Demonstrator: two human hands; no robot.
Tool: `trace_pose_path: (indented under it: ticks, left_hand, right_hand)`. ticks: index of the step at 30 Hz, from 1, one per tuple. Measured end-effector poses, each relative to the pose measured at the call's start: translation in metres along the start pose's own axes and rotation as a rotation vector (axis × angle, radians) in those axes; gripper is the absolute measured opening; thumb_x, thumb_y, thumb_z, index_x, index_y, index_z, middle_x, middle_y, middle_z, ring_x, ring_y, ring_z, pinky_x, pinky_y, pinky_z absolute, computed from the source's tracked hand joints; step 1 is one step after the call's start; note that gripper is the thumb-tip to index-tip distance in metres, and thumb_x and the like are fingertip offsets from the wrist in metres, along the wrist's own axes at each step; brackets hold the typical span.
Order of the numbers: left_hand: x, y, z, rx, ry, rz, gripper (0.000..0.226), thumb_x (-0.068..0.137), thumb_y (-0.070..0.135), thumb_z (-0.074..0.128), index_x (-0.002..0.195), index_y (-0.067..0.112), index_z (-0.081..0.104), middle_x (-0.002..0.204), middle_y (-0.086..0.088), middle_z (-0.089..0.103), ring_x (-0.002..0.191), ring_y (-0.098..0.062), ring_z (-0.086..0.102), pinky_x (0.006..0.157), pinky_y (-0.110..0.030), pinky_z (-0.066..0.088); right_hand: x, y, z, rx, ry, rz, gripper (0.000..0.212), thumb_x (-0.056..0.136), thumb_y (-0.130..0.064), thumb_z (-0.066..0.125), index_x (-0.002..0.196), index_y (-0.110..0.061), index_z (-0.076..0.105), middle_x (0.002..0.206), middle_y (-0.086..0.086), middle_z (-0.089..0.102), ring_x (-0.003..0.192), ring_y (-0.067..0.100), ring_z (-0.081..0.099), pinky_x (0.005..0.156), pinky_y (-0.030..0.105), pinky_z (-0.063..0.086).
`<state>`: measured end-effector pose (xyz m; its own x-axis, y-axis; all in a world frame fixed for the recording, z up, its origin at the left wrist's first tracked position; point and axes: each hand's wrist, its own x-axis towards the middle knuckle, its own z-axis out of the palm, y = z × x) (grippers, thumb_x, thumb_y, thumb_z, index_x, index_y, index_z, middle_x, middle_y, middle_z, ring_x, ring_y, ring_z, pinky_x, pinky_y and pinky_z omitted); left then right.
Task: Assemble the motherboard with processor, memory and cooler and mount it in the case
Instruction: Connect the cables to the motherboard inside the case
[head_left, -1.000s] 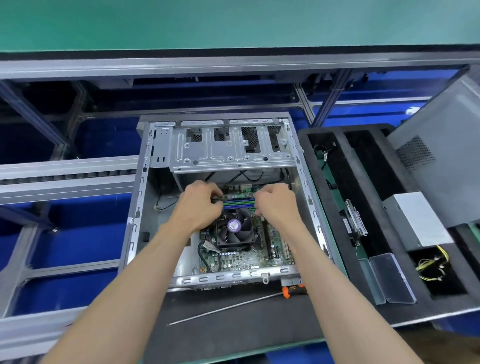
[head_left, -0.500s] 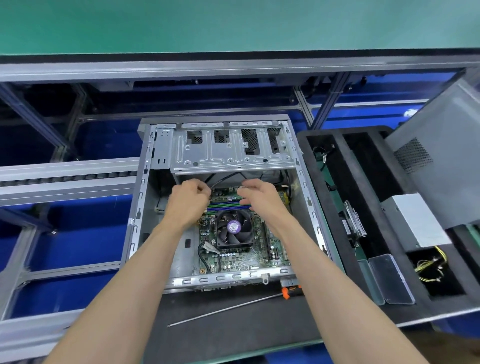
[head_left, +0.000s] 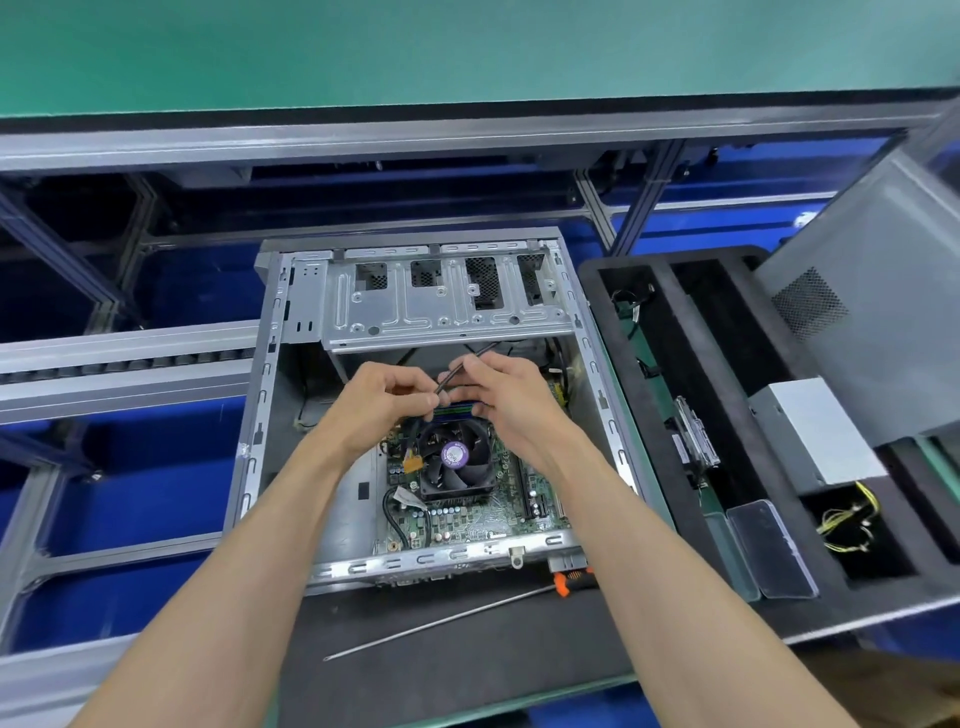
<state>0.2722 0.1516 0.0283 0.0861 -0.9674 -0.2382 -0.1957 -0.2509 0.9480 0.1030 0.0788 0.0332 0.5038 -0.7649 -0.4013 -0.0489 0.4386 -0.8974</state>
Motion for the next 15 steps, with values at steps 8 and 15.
trace_pose_path:
  ticks: [8, 15]
  left_hand:
    - [-0.0042, 0.0021, -0.0011, -0.307, -0.362, -0.171, 0.021, 0.079, 0.023, 0.077, 0.091, 0.006, 0.077, 0.081, -0.016, 0.071, 0.07, -0.016, 0.067, 0.055, -0.019, 0.045]
    - [-0.0059, 0.002, 0.0009, -0.451, -0.538, -0.222, 0.04, 0.071, 0.027, 0.09, 0.101, 0.006, 0.075, 0.105, -0.025, 0.072, 0.097, -0.033, 0.072, 0.06, -0.02, 0.055]
  right_hand:
    - [0.0031, 0.0005, -0.0015, 0.109, 0.07, -0.054, 0.023, 0.108, -0.017, 0.041, 0.094, -0.007, 0.056, 0.075, 0.01, 0.074, 0.056, 0.015, 0.063, 0.055, 0.024, 0.043]
    - [0.0024, -0.0017, -0.0013, 0.165, 0.096, -0.059, 0.023, 0.108, -0.015, 0.039, 0.096, -0.006, 0.056, 0.073, 0.011, 0.073, 0.055, 0.016, 0.061, 0.052, 0.023, 0.044]
